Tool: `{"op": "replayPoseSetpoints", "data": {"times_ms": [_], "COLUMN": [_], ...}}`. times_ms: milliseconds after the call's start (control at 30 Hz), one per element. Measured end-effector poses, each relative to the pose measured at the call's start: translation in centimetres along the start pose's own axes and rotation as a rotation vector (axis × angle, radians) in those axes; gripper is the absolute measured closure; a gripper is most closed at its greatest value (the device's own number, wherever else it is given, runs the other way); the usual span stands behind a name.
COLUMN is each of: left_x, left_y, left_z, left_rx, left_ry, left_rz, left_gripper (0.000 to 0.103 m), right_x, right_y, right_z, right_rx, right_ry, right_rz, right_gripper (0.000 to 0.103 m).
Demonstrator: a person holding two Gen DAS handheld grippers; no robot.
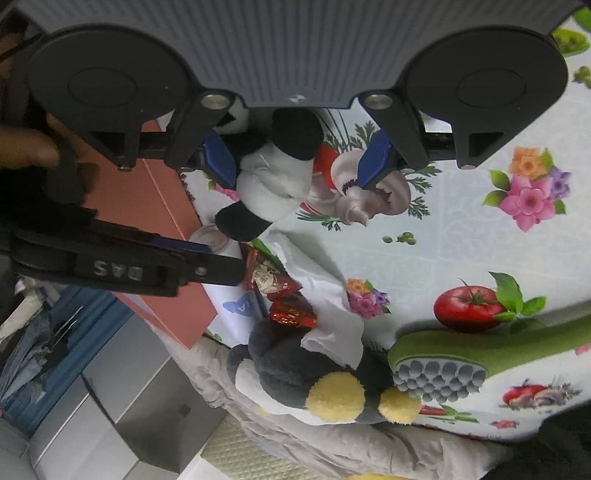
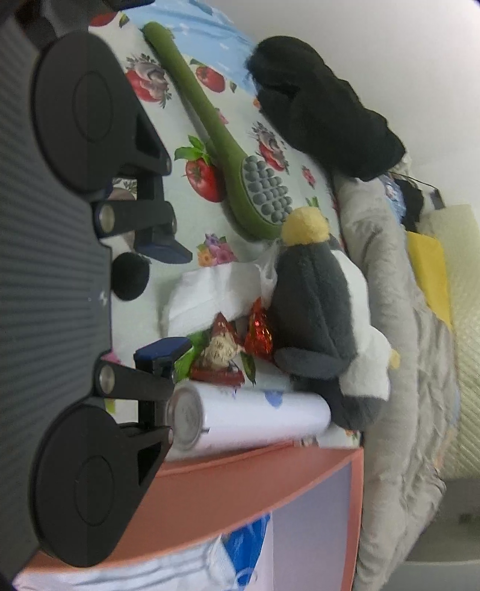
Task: Organize soft objects
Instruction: 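Grasp the panda plush with the left gripper while the right gripper grasps the white wipe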
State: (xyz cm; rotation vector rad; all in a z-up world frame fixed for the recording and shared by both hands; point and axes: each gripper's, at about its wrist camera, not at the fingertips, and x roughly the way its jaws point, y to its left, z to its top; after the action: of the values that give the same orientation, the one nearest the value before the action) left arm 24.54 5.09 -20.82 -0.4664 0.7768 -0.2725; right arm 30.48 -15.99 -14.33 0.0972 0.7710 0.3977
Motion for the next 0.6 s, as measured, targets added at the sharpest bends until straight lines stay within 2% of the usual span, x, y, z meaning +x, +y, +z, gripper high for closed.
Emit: {"op": "replayPoseSetpoints", "data": {"times_ms": [167, 333, 400, 500, 600], "left_x": [0.7, 0.9, 1.1, 1.5, 1.5], "left_y": [1.4, 2.1, 2.2, 2.7, 3.0], "left_z": [-0.1, -0.3, -0.3, -0.4, -0.6], "left_rx": [-0.039, -0.066, -0.076, -0.120, -0.162], "left_ry": [0.009, 0.025, 0.036, 0.057, 0.063], "left_rz": [-0.081, -0.125, -0.146, -0.181, -0.213], "left_gripper": [0.026, 0.027, 0.036, 0.046, 0.053], "right_x": [3.0, 5.2, 5.8, 6.9, 7.7], "right_y": [0.4, 1.4, 1.6, 1.7, 1.6], "right_z": [0.8, 1.0, 1.2, 1.4, 1.4], "right_rx": [-0.029, -0.106, -0.123, -0.136, -0.136], "right_ry": [0.076, 0.129, 0.142, 0.163, 0.180], "right_rz": [0.049, 0.050, 0.048, 0.034, 0.026], "right_gripper": [0.058, 0.061, 0.066, 0.079, 0.093]}}
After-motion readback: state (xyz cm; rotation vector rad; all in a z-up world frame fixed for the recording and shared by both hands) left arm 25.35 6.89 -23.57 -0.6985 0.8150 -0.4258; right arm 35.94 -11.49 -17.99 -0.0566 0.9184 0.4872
